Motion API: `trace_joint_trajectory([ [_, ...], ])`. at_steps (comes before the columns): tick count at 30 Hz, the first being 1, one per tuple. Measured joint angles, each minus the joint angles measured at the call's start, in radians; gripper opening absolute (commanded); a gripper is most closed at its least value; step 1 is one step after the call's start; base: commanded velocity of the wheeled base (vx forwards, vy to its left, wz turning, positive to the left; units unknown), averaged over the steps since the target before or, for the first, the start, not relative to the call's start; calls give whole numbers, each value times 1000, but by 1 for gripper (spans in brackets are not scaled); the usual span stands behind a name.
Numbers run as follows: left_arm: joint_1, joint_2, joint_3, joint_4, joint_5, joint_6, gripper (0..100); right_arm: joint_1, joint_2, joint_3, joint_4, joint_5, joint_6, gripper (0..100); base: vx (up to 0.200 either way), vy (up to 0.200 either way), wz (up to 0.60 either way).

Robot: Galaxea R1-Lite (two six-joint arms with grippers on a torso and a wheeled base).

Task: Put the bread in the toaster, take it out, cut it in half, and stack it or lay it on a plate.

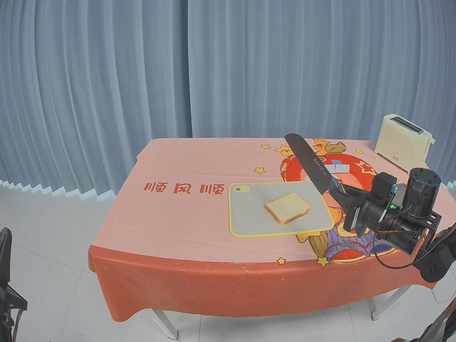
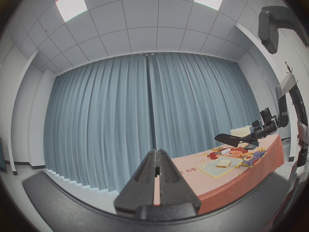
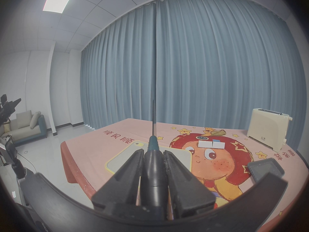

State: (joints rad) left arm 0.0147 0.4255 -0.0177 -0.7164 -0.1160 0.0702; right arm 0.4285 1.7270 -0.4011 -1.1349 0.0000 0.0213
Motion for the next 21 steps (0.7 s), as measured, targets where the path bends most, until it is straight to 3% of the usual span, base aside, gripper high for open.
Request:
trace_joint_trajectory([
  [8, -19, 121, 0, -26, -38, 1, 0, 4, 0, 4, 1, 0, -1, 0, 0, 0, 0],
  [21, -147, 307, -57, -67, -64, 3, 0, 15, 5, 10, 5, -1, -1, 0, 0, 0, 0],
])
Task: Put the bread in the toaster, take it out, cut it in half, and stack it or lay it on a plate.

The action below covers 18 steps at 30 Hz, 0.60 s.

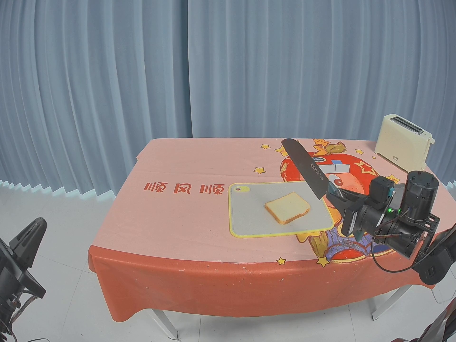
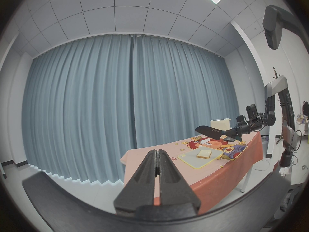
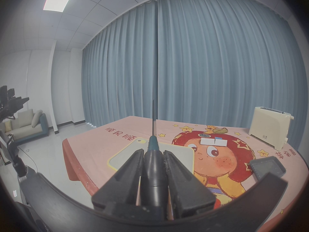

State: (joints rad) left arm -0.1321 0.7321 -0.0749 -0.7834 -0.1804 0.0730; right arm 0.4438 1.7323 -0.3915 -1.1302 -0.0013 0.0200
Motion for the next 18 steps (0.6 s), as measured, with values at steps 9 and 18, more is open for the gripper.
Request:
trace_joint_trajectory([
  [9, -81, 126, -104, -4, -5, -1, 0, 26, 3, 10, 2, -10, 0, 0, 0, 0, 0],
  [18, -121, 206, -190, 0, -48, -11, 0, 19, 4, 11, 5, -37, 0, 0, 0, 0, 0],
])
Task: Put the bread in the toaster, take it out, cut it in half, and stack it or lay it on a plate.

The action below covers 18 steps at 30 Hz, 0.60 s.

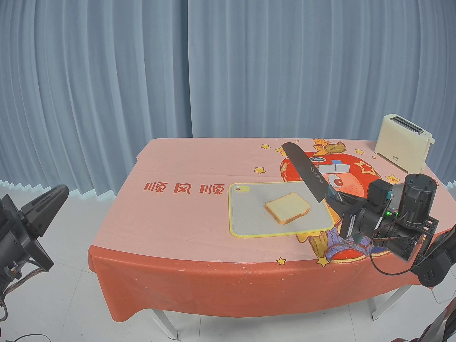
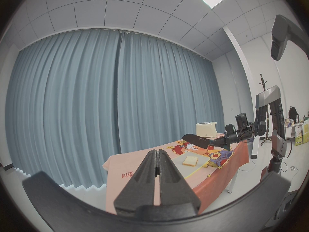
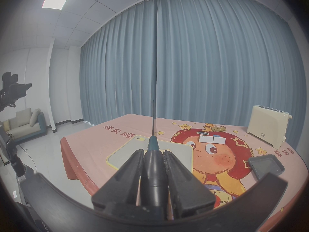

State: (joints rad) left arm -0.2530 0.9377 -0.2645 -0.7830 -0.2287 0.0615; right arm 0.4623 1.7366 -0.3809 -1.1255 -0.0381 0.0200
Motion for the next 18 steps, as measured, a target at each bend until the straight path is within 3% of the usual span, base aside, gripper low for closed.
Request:
trace_joint_trajectory([
  [8, -3, 88, -102, -78, -17, 2, 0, 15, 24, 1, -3, -4, 3, 0, 0, 0, 0],
  [13, -8, 155, -145, -178, -69, 6, 0, 20, 40, 2, -5, -7, 4, 0, 0, 0, 0],
  [18, -16, 221, -203, -188, -76, 3, 0, 20, 43, 2, -5, -8, 4, 0, 0, 0, 0],
])
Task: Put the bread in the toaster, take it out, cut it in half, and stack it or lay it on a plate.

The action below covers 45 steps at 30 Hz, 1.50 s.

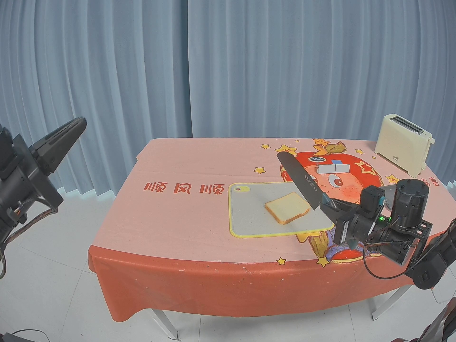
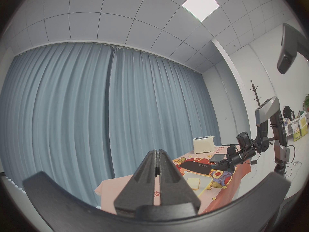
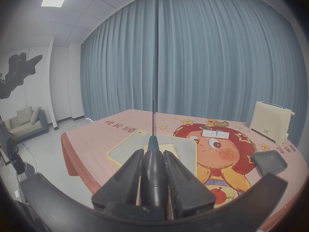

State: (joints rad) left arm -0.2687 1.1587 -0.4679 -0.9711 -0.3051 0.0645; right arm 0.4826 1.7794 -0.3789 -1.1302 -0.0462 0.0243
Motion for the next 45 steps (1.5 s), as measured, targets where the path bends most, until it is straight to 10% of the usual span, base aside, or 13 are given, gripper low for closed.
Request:
trace_joint_trajectory([
  [18, -59, 279, -314, 89, 11, -52, 0, -3, -10, 14, 1, 0, -1, 0, 0, 0, 0],
  [26, -117, 374, -384, 16, 21, -147, 0, 6, -14, 17, 3, 0, -2, 0, 0, 0, 0],
  [45, -108, 440, -323, 21, -47, -150, 0, 41, -15, 24, 2, -20, -3, 0, 0, 0, 0],
])
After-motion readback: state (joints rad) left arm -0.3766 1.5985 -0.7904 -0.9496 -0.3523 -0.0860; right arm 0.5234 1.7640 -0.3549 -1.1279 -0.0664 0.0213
